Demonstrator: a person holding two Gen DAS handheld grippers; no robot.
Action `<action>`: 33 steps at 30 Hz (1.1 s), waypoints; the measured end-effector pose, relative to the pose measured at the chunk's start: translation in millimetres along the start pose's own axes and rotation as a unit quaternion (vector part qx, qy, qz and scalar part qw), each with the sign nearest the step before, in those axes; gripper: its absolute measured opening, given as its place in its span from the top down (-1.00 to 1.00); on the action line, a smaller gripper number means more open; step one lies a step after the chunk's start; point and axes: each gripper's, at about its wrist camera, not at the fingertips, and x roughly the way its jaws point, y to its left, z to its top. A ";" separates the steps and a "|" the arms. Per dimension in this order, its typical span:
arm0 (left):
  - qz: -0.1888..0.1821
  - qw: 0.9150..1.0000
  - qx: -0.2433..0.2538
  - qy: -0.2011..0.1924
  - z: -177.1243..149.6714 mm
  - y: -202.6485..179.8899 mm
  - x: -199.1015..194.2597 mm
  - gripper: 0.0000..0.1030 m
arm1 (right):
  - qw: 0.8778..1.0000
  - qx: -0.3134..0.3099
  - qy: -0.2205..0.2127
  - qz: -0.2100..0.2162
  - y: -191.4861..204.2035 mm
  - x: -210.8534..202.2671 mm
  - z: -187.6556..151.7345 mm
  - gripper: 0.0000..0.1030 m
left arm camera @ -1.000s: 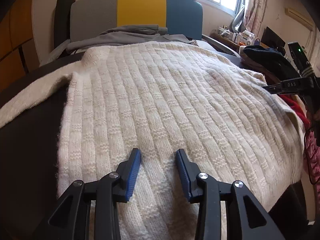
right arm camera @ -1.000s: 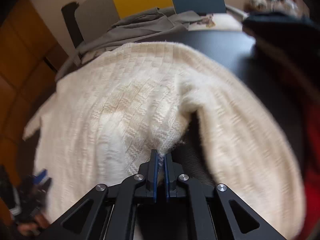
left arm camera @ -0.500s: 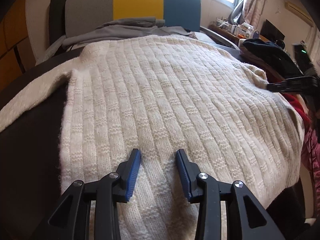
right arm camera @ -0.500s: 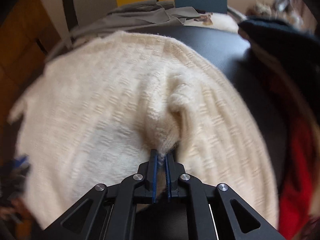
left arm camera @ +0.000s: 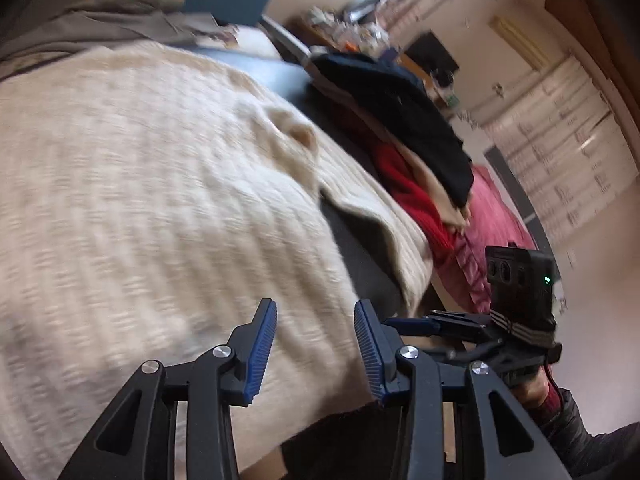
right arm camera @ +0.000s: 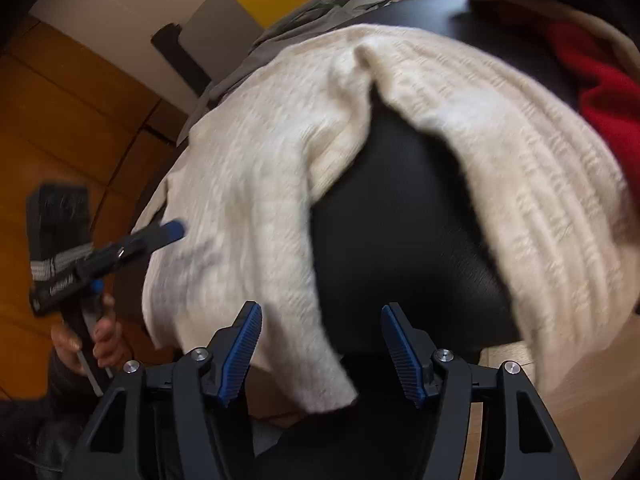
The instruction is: Fold clothes
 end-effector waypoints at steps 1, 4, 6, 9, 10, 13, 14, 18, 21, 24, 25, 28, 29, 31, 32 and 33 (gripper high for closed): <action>0.003 1.000 0.003 0.012 2.4 -6.5 10.3 0.18 | 1.000 -0.008 0.005 0.005 3.4 1.7 -3.9 -0.25; 0.012 0.999 0.011 0.044 9.5 -18.7 32.0 0.11 | 0.999 -0.035 0.019 0.025 16.2 8.7 -6.7 -0.25; 0.027 0.998 0.013 0.062 12.5 -24.5 43.7 0.10 | 0.998 -0.052 0.026 0.038 24.9 14.5 -5.8 -0.25; 0.063 0.993 0.026 0.095 13.8 -28.7 57.8 0.10 | 0.995 -0.075 0.035 0.054 39.2 25.2 -7.6 -0.28; 0.071 0.991 0.039 0.105 13.5 -30.8 62.4 0.10 | 0.994 -0.085 0.036 0.057 44.8 28.0 -8.4 -0.28; 0.080 0.989 0.062 0.112 11.6 -29.3 64.0 0.12 | 0.991 -0.110 0.033 0.072 61.7 30.9 -10.0 -0.28; 0.079 0.989 0.061 0.110 11.4 -26.5 62.3 0.31 | 0.989 -0.119 0.034 0.075 67.2 31.9 -11.0 -0.28; 0.019 0.995 -0.024 0.094 16.6 13.9 46.8 0.72 | 0.989 -0.109 0.046 0.090 66.8 31.3 -11.8 -0.36; -0.055 0.990 -0.106 0.069 9.0 58.0 31.5 0.74 | 0.993 -0.054 0.022 0.106 45.4 19.5 -10.6 -0.37; -0.116 0.979 -0.162 0.048 -2.1 91.0 21.6 0.74 | 0.993 0.016 -0.018 0.111 17.4 10.3 -5.3 -0.37; -0.131 0.975 -0.174 0.045 -5.5 98.9 20.9 0.74 | 0.993 0.033 -0.026 0.108 10.9 11.1 -2.8 -0.31; -0.172 0.965 -0.197 0.033 -11.7 113.4 20.9 0.74 | 0.992 0.077 -0.039 0.097 -3.5 20.2 4.8 0.41; -0.175 0.964 -0.197 0.030 -12.3 115.5 19.6 0.74 | 0.990 0.089 -0.039 0.103 -4.9 25.7 7.3 0.50; -0.178 0.964 -0.197 0.027 -12.5 116.9 19.0 0.74 | 0.986 0.106 -0.039 0.119 -5.2 38.1 13.1 0.50; -0.179 0.964 -0.196 0.025 -11.8 117.3 18.5 0.74 | 0.984 0.115 -0.035 0.133 -3.5 44.4 14.7 0.50; -0.181 0.963 -0.196 0.024 -11.7 117.1 19.0 0.74 | 0.981 0.124 -0.029 0.150 -1.0 50.6 15.8 0.49</action>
